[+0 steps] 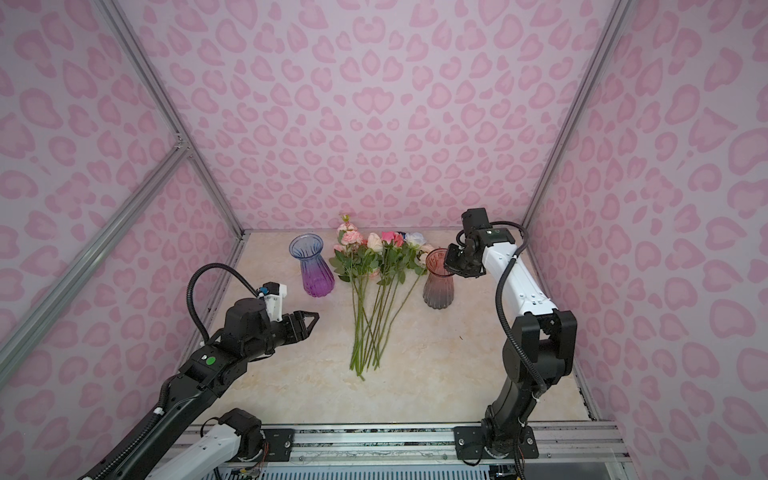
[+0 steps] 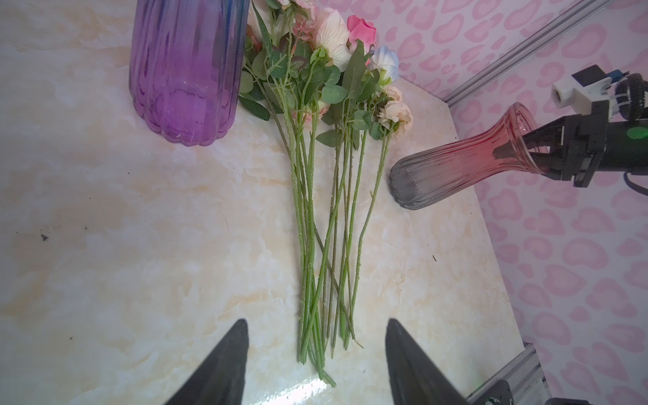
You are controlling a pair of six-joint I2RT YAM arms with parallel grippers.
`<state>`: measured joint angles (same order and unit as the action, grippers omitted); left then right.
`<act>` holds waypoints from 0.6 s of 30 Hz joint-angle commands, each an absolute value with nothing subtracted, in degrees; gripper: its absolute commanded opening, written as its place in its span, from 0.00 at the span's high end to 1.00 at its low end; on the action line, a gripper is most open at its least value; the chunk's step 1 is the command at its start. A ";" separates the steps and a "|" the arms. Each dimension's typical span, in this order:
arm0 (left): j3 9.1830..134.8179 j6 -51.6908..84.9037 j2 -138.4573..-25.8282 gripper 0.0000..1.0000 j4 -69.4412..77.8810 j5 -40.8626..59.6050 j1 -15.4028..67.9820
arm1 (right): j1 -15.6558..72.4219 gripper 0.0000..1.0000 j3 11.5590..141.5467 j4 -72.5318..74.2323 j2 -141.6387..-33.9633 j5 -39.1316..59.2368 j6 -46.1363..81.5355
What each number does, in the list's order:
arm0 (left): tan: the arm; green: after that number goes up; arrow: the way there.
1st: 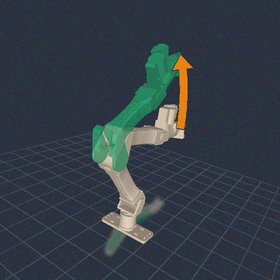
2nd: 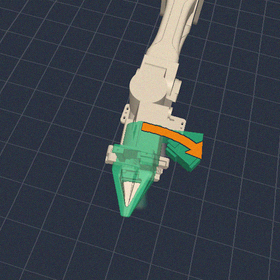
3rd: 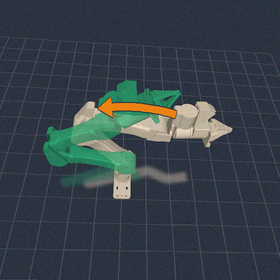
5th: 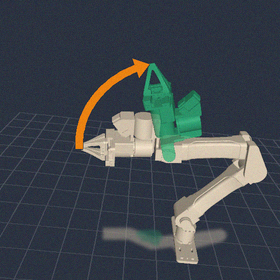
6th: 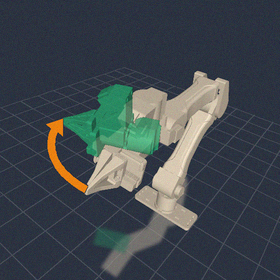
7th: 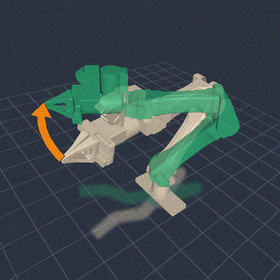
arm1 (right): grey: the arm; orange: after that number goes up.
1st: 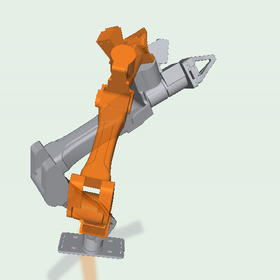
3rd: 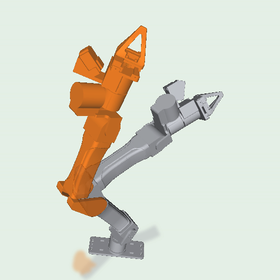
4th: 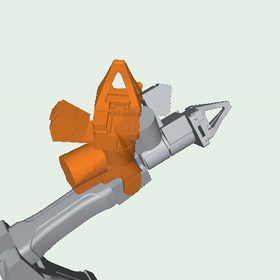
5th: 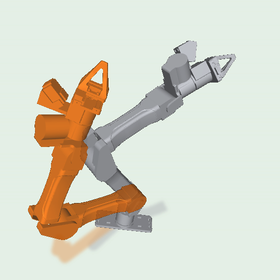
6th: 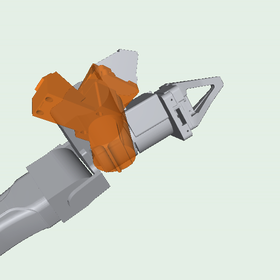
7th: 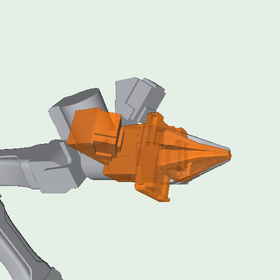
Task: Arrange the flowers into the vase
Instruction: 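Grip the pink vase rim with the right gripper and set it upright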
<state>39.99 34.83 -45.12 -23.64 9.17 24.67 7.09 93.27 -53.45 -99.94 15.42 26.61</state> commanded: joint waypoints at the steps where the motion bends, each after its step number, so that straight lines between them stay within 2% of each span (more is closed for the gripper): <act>1: 40.43 34.19 -45.00 0.37 -21.52 10.24 24.68 | 6.79 1.00 92.08 -52.58 -99.63 14.00 25.66; 18: 41.15 34.72 -49.30 0.36 -18.41 12.41 25.05 | 3.96 1.00 85.71 -53.45 -91.48 22.30 23.93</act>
<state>40.66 34.48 -48.97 -20.93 11.62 24.88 4.21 86.32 -54.39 -92.64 19.14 24.47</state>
